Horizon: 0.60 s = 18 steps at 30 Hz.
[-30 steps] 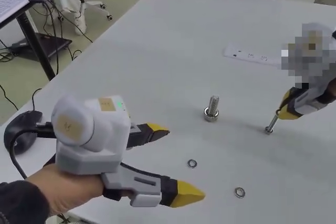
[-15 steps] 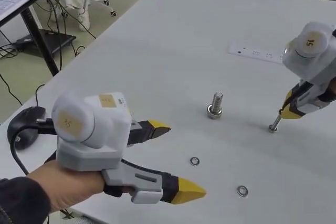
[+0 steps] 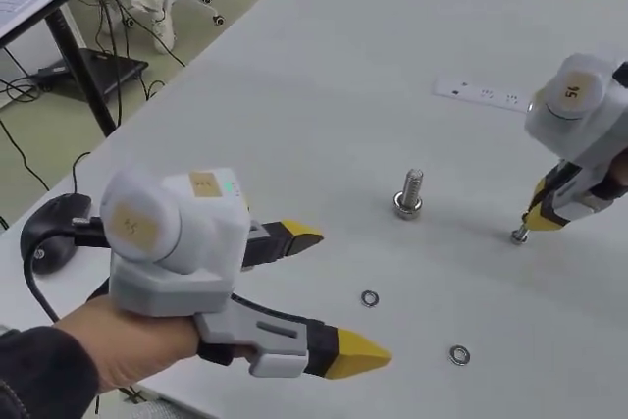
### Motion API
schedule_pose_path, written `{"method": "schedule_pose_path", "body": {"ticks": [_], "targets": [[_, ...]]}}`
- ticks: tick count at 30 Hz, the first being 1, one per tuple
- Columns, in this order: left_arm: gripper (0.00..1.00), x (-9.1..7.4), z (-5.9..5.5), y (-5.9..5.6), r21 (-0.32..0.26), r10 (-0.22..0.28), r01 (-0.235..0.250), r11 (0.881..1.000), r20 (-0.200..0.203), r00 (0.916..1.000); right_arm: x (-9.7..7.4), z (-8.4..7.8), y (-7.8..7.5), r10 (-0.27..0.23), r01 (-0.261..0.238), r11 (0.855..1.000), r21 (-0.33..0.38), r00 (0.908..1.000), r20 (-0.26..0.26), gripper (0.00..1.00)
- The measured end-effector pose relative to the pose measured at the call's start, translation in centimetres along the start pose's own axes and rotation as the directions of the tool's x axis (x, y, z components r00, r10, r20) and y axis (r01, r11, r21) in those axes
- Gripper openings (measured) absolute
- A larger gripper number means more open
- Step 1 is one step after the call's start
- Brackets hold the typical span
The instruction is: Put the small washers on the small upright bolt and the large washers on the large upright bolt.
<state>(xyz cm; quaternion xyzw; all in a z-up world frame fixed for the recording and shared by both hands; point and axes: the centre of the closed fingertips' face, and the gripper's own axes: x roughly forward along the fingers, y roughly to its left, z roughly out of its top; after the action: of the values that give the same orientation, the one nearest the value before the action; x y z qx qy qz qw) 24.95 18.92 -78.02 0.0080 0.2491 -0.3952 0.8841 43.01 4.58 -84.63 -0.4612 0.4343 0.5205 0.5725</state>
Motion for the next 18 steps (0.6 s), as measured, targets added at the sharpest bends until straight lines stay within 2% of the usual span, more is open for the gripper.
{"method": "schedule_pose_path", "body": {"ticks": [11,18], "targets": [[0.79,0.0,-0.2,0.1,-0.003,0.004,-0.004,1.0,-0.006,1.0,2.0,-0.3,0.2,0.008,-0.008,1.0,-0.006,0.9999,-0.009,0.13],[0.79,0.0,-0.2,0.0,-0.007,0.005,-0.005,1.0,-0.008,1.0,2.4,-0.1,0.3,0.014,-0.014,1.0,-0.003,0.9999,-0.001,0.13]]}}
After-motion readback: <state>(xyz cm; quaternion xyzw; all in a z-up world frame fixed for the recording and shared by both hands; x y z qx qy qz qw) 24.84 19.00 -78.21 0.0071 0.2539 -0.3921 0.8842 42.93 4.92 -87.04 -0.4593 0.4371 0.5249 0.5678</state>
